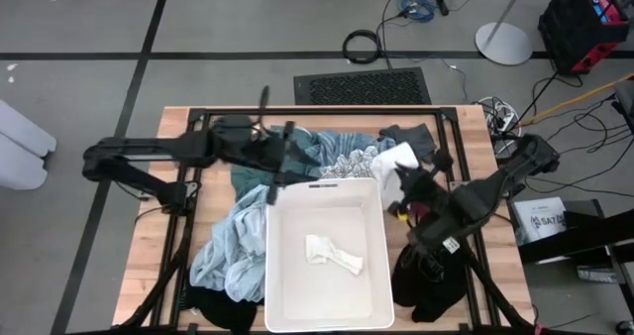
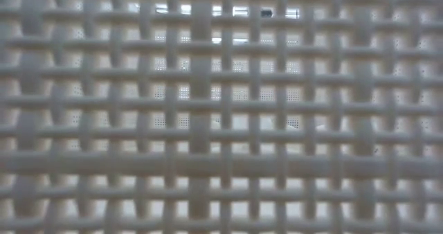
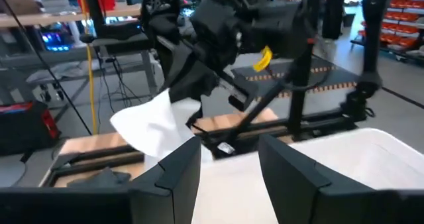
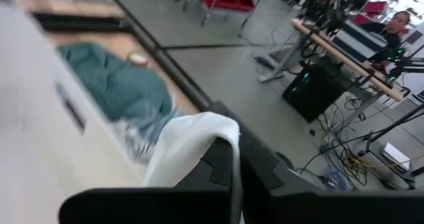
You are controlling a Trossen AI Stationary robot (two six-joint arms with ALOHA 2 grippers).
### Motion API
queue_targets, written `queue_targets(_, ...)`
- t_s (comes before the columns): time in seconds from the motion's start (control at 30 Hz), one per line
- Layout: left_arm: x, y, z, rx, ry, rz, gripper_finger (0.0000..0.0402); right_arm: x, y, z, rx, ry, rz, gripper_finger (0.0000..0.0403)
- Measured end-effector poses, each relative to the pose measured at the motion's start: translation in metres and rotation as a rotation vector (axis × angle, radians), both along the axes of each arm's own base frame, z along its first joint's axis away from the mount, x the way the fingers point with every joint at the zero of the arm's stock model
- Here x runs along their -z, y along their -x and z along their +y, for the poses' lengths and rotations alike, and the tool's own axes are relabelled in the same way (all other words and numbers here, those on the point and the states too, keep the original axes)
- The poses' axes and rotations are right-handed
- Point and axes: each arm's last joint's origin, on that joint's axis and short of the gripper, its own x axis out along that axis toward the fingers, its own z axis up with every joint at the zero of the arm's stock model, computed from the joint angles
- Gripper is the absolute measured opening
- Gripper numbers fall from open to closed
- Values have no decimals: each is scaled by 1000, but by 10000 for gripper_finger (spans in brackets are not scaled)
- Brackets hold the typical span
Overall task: Sort clothes
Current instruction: Put the white cloth into the white laundry bin
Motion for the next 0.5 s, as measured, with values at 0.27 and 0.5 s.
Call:
queue_targets(0.27,24,-45,22,-69,49,-70,162,-33,-14,-29,-58,-21,-39,0)
queue_targets(0.5,40,-59,35,-158,188,-17,162,-57,-36,-43,-259,-61,-102,0)
